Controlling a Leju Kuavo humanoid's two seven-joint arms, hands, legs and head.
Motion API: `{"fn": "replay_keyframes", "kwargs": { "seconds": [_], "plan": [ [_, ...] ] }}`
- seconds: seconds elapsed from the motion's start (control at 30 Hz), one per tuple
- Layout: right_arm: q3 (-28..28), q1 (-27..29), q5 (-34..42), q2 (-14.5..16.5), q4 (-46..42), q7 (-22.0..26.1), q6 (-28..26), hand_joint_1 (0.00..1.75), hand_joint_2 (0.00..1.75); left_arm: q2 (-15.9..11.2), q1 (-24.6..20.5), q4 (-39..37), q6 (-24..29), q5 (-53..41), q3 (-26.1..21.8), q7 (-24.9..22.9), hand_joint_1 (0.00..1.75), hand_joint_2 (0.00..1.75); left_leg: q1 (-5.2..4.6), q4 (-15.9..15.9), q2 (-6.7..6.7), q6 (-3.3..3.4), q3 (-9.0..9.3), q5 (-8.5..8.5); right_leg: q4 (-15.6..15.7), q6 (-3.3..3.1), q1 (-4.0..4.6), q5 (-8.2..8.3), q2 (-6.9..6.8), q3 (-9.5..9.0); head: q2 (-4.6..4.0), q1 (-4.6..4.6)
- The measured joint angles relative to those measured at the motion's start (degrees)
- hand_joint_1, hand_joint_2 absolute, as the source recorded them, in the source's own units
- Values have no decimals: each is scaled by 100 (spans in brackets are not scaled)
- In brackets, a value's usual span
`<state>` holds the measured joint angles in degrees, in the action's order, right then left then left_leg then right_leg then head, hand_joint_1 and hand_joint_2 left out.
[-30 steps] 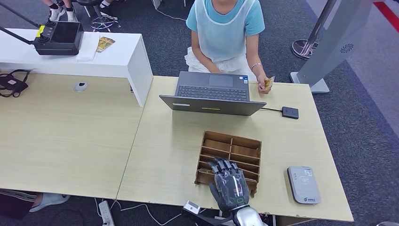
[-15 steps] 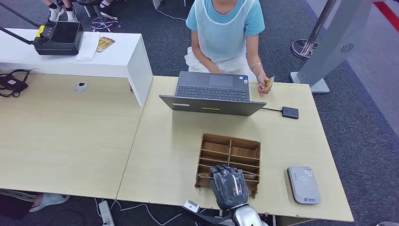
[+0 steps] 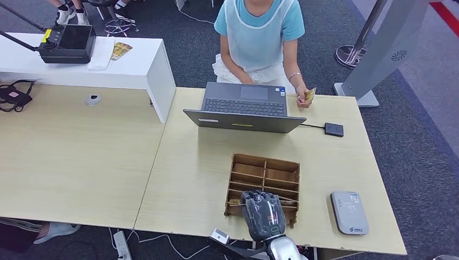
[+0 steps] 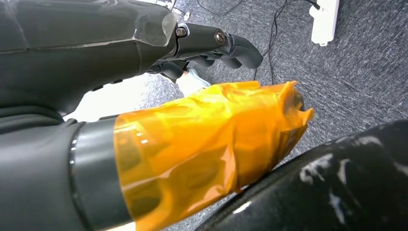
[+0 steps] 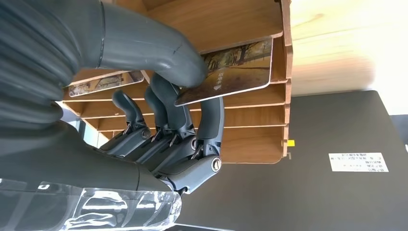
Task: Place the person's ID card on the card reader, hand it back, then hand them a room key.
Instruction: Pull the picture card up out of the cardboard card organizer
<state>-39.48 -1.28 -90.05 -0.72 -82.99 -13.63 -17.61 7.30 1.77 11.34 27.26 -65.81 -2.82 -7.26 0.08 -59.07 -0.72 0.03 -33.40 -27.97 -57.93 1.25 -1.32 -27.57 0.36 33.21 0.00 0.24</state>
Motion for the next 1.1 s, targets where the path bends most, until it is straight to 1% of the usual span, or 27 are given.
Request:
{"fn": "replay_keyframes", "kwargs": {
  "seconds": [0.1, 0.17, 0.3, 0.33, 0.47, 0.5, 0.57, 0.63, 0.8, 0.87, 1.0, 1.1],
  "plan": [
    [-10, -32, 0, -2, 4, 8, -31, 160, 175, 0, -1, 0, -5, 0, 0, 1, 0, 0, 0, 0, 0, 0, 0, 0, 0, 0, 0, 0, 0, 0, 0, 0],
    [-11, -47, 31, 1, 6, 118, -108, 161, 175, 0, -1, 0, -7, 0, 0, 3, 0, 0, 0, 0, 0, 0, 0, 0, 0, 0, 0, 0, 0, 0, 0, 0],
    [148, 34, 474, 96, -21, 833, -364, 161, 175, 4, -1, 0, -7, 0, 0, 4, 0, 0, 0, 0, 0, 0, 0, 0, 0, 0, 0, 0, 0, 0, 0, -1],
    [199, 54, 551, 122, -34, 938, -390, 161, 175, 5, -1, 0, -7, 0, 0, 4, 0, 0, 0, 0, 0, 0, 0, 0, 0, 0, 0, 0, 0, 1, 0, -1],
    [324, 92, 662, 175, -60, 1068, -407, 171, 175, 9, -1, 0, -7, 0, 0, 4, 0, 0, 0, 0, 0, 0, 1, 0, 0, 0, 0, 0, 0, 0, 0, 0],
    [345, 105, 770, 185, -66, 1146, -406, 171, 175, 9, -1, 0, -7, 0, 0, 4, 0, 0, 0, 0, 0, 0, 1, 0, 0, 0, 0, 0, 0, 0, 0, 0],
    [419, 162, 1266, 222, -126, 1477, -390, 171, 175, 10, -1, 0, -2, 0, 0, 2, 0, 0, 0, 0, -1, 0, 1, 0, 0, 0, 0, 0, 0, 0, 0, 0],
    [526, 245, 1953, 269, -261, 1902, -303, 171, 175, 11, 0, 0, 5, 0, 0, -2, 0, 0, 0, 0, -1, 0, 1, 0, 0, 0, 0, 0, 0, 0, 0, 0],
    [842, 510, 3800, 320, -832, 2801, 313, 173, 175, 11, 1, 0, 26, 0, 0, -4, 0, 0, 0, 0, -2, 0, 0, 0, 0, 0, 0, 0, -1, 1, 0, 0],
    [981, 629, 4369, 321, -1111, 3065, 539, 174, 175, 10, 2, 0, 35, 0, 0, -4, 0, 0, 0, 0, -2, 0, -1, 0, 0, 0, 0, 0, -1, 1, 0, 0],
    [1297, 827, 5214, 321, -1701, 3469, 938, 175, 175, 4, 3, 0, 39, 0, 0, -2, 0, 0, 0, 0, 0, 0, -1, 0, 0, 0, 0, 0, 0, 1, 0, 0],
    [1554, 870, 6040, 321, -2128, 3756, 1440, 175, 175, -7, 2, 0, 36, 0, 0, 30, 0, 0, 0, 0, 1, 0, 0, 0, 0, 0, 0, 0, 0, 0, 0, 0]
  ]
}}
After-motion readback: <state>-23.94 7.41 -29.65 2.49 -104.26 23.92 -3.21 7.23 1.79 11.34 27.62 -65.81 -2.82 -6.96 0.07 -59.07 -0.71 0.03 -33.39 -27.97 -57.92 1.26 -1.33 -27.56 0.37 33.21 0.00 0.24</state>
